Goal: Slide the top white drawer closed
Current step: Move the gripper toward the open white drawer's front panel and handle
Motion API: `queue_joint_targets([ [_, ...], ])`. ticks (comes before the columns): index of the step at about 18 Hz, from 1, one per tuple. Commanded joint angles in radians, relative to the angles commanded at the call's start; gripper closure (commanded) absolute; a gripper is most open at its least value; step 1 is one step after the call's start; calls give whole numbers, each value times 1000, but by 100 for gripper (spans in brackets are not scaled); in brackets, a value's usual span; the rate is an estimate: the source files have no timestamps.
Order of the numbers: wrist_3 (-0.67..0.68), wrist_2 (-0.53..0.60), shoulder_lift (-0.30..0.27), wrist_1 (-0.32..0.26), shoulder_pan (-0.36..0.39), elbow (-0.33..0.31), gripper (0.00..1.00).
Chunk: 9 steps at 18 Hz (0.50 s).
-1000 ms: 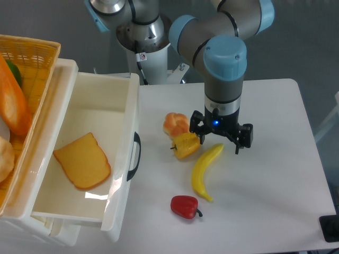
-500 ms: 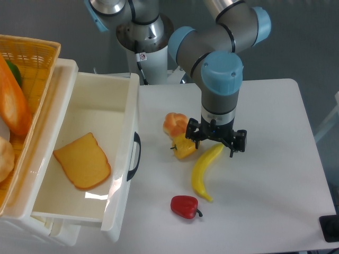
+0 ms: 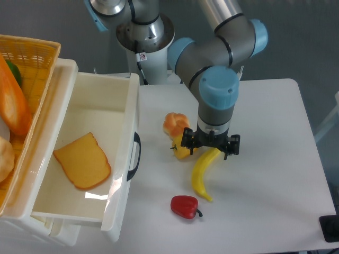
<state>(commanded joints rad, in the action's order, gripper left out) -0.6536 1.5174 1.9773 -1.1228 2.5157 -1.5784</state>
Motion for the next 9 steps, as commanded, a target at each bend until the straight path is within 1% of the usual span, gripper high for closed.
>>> queue_joint_targets([
  [4, 71, -35, 15, -3, -5, -2, 0],
  [7, 94, -100, 20, -3, -14, 2, 0],
  [9, 110, -109, 25, -3, -18, 2, 0],
])
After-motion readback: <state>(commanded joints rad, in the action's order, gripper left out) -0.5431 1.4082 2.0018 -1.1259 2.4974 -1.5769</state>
